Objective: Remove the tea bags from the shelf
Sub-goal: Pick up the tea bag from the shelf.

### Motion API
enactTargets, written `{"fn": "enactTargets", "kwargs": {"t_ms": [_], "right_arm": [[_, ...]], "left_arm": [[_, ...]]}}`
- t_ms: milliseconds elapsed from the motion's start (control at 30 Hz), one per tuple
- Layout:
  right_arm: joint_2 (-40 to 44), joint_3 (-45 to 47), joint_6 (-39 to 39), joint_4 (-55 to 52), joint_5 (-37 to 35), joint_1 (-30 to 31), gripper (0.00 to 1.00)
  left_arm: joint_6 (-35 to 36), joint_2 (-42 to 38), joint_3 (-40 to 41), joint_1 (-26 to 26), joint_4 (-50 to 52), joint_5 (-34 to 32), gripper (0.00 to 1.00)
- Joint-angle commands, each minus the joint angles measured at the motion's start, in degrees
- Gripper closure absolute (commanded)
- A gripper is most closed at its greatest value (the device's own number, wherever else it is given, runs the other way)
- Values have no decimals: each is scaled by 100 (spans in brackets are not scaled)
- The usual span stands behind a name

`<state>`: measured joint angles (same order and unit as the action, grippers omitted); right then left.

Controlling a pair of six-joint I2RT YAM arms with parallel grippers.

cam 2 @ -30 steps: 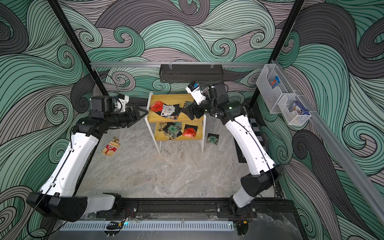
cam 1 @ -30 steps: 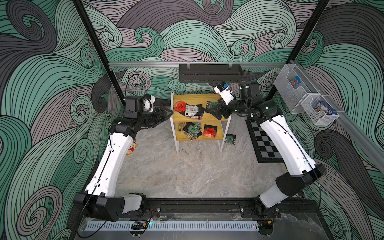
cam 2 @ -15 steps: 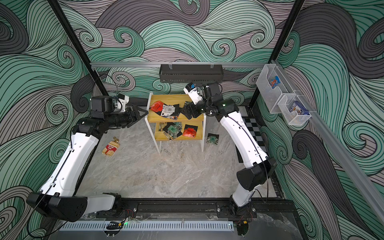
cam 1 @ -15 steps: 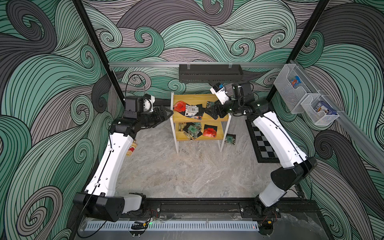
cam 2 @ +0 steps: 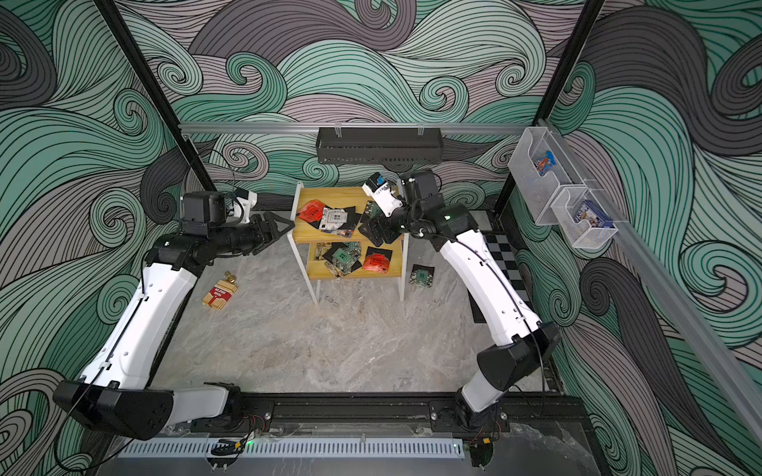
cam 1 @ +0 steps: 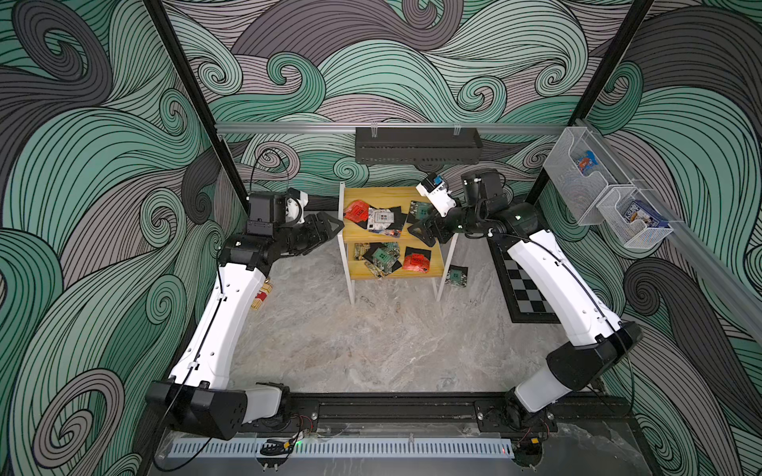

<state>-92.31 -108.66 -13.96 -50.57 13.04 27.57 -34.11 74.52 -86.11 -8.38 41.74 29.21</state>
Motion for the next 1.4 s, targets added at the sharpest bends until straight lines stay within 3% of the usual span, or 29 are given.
{"fn": "enactTargets", "kwargs": {"t_ms": [0, 300, 567, 1100, 1367], "right_arm": [[-109, -194, -493, -291, -395, 185, 8], [-70, -112, -609, -428, -698, 291, 7], [276, 431, -639, -430, -962, 472, 12], [605, 1047, -617, -218, -1702, 626, 49], [759, 1216, -646, -79, -2001, 739, 60]], "left_arm": [[53, -86, -12, -14, 90, 59, 26], [103, -140, 23, -14, 170, 32, 27], [93, -100, 9, -13, 164, 36, 27], [1, -131, 177, -8, 73, 44, 28], [-8, -167, 223, -6, 69, 1, 28]]}}
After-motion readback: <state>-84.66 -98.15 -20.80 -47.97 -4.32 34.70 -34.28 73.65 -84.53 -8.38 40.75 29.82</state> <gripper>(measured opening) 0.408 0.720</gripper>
